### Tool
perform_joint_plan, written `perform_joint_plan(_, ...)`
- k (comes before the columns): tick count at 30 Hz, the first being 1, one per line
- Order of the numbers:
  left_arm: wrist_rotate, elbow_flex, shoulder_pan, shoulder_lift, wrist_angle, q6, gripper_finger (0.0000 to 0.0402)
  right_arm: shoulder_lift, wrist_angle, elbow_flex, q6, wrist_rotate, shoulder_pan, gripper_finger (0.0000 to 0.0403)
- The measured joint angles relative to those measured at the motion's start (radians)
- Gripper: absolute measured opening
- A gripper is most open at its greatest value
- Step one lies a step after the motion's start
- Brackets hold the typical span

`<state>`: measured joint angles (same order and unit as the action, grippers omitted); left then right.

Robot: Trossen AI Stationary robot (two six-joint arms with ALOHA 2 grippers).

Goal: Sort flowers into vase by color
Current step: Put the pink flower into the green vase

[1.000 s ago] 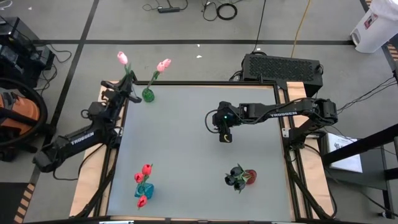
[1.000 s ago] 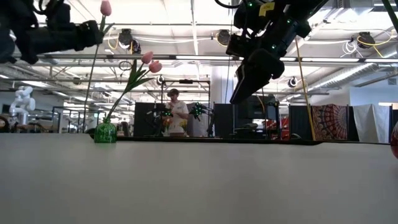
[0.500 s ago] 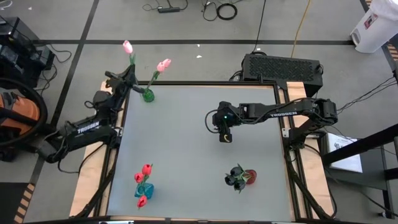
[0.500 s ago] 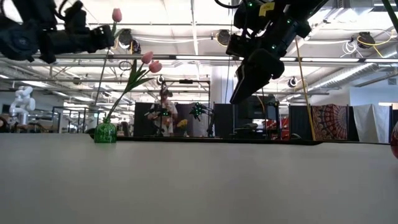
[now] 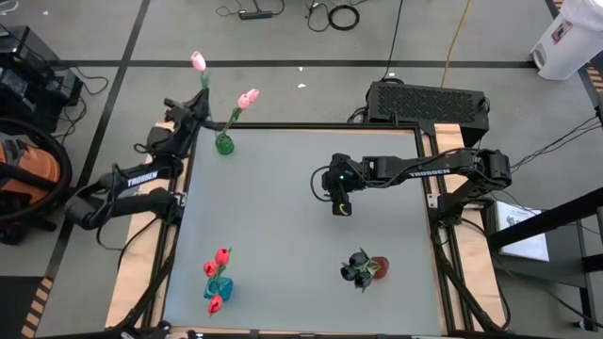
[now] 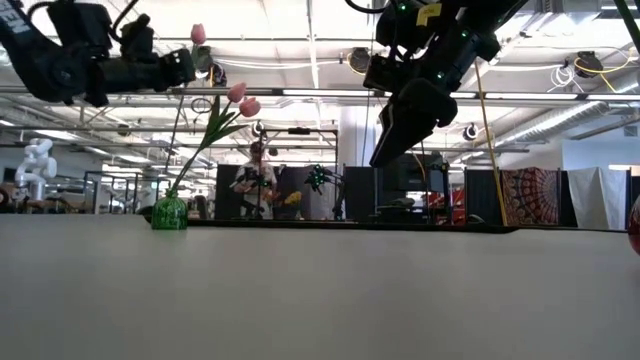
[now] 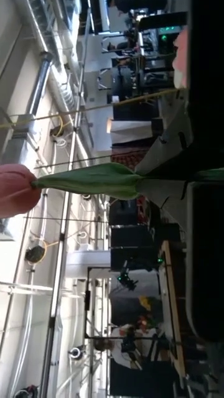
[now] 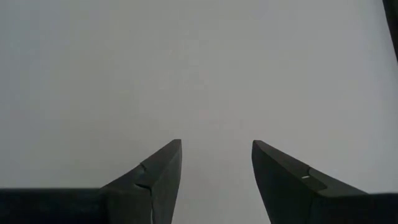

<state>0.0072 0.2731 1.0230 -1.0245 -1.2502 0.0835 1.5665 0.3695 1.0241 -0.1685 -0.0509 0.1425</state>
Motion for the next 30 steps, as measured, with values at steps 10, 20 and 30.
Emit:
perform_joint_plan(10,0.027,0.017,0.04,-0.111,-0.086,0.0,0.0006,0.0,0.0,0.0,0.0,0.0,0.0,0.0187)
perform_joint_plan(20,0.048,0.017,0.058,-0.171,-0.144,-0.004,0.0006,0.0,0.0,0.0,0.0,0.0,0.0,0.0187)
perform_joint_plan(30,0.05,0.021,0.058,-0.239,-0.185,-0.022,0.0006,0.0,0.0,0.0,0.0,0.0,0.0,0.0187)
